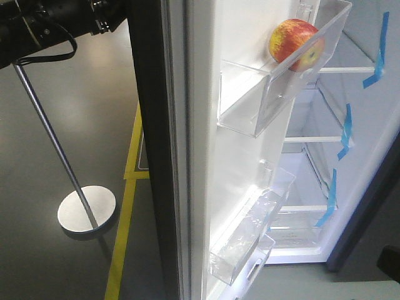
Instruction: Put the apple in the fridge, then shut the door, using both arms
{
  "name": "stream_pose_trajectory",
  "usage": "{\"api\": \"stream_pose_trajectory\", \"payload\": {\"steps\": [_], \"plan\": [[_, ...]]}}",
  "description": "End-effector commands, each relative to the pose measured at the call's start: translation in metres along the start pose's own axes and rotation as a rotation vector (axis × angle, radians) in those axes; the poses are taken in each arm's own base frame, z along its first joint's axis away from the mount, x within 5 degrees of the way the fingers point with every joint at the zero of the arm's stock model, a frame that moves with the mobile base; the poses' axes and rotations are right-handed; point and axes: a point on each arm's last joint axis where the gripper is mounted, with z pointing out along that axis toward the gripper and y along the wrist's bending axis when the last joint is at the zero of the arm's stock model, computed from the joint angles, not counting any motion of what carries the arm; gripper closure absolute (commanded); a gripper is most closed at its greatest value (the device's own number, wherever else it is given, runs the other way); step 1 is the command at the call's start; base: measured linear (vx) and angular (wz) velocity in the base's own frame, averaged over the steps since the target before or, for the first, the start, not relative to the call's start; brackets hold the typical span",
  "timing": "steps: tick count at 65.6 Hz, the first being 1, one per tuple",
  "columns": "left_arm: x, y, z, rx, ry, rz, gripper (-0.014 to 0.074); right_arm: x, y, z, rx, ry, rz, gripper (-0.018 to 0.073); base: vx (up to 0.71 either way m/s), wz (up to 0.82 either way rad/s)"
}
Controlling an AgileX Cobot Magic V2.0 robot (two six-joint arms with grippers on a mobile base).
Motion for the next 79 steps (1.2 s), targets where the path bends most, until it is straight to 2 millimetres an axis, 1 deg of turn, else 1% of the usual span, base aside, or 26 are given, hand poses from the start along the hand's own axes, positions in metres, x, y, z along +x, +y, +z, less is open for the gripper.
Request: {"api": "stream_pose_trajectory", "payload": {"steps": [1, 22, 27, 37, 44, 48, 53, 60, 70, 79], "plan": [[-0.006, -0.036, 0.005, 0.131, -0.008, -0.006, 0.0248, -0.012, 0.001, -0.001, 0.001, -0.067, 0.014, 0.0024, 0.00, 0.00], [0.030, -0.068, 0.033, 0.312, 0.128, -0.059, 0.0248, -0.012, 0.001, -0.001, 0.001, -0.067, 0.014, 0.0024, 0.00, 0.00], [0.041, -0.077, 0.041, 0.347, 0.159, -0.072, 0.0248, -0.012, 0.001, -0.001, 0.001, -0.067, 0.014, 0.0024, 0.00, 0.00], [0.069, -0.100, 0.062, 0.398, 0.219, -0.102, 0.0248, -0.012, 0.001, -0.001, 0.008, -0.075, 0.015, 0.0036, 0.00, 0.00], [0.079, -0.108, 0.067, 0.420, 0.246, -0.109, 0.0249, -0.016, -0.003, -0.001, 0.044, -0.116, 0.003, 0.0050, 0.00, 0.00], [0.081, -0.108, 0.067, 0.414, 0.264, -0.090, 0.0249, -0.019, -0.005, -0.002, 0.075, -0.145, -0.016, 0.0057, 0.00, 0.00], [0.080, -0.102, 0.064, 0.369, 0.292, -0.040, 0.0249, -0.024, -0.010, -0.003, 0.126, -0.201, -0.023, 0.0064, 0.00, 0.00], [0.075, -0.086, 0.056, 0.285, 0.336, 0.042, 0.0249, -0.030, -0.017, -0.005, 0.198, -0.272, -0.026, 0.0064, 0.00, 0.00], [0.058, -0.063, 0.041, 0.183, 0.337, 0.095, 0.0250, -0.041, -0.033, -0.002, 0.327, -0.311, -0.052, 0.0064, 0.00, 0.00], [0.036, -0.046, 0.023, 0.116, 0.282, 0.108, 0.0251, -0.063, -0.055, 0.012, 0.437, -0.282, -0.085, 0.0064, 0.00, 0.00]]}}
